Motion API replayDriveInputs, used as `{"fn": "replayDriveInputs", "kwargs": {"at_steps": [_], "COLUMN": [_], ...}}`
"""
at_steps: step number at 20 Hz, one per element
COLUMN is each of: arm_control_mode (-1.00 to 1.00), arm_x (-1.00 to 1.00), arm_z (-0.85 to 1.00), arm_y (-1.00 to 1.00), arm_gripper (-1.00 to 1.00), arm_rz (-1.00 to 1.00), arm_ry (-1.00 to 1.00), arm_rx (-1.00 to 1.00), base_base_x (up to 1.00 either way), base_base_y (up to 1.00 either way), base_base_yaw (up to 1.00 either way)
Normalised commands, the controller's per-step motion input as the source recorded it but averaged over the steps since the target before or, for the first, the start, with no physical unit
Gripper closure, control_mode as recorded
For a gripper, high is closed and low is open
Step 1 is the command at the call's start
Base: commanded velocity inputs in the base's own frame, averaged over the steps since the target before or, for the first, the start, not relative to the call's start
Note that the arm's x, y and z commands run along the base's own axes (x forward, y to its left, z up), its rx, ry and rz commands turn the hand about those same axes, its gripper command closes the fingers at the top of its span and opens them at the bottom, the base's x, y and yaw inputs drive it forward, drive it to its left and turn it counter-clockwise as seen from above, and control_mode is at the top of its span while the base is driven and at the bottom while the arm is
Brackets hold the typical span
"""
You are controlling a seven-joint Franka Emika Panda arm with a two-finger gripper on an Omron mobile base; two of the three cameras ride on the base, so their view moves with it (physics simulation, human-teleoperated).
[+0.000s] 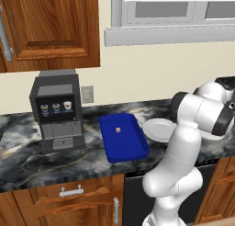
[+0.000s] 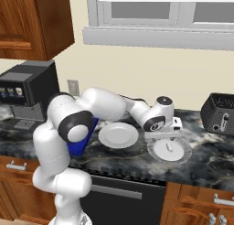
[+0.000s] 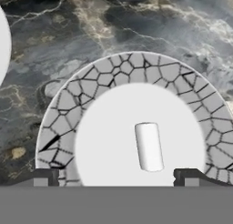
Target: Move the dessert items from the plates to the tray.
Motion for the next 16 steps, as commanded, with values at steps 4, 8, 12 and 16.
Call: {"fn": "replayDriveInputs", "kwargs": {"at_steps": [4,8,12,16], "arm_control_mode": [-1.00,-1.00,-1.00,-1.00], "arm_x": [0.00,0.00,0.04,0.11], "arm_z": [-0.27,-0.07,0.00,0.00], "arm_y": [-0.12,-0.20,-0.14,-0.15], "arm_gripper": [-1.00,-1.00,-1.00,-1.00], "arm_rz": [0.00,0.00,0.00,0.00], "arm_ry": [0.00,0.00,0.00,0.00], "arm_rx": [0.03,0.04,0.00,0.00], "base_base_x": [0.00,0.00,0.00,0.00], "base_base_y": [0.00,0.00,0.00,0.00], "base_base_yaw": [0.00,0.00,0.00,0.00]}}
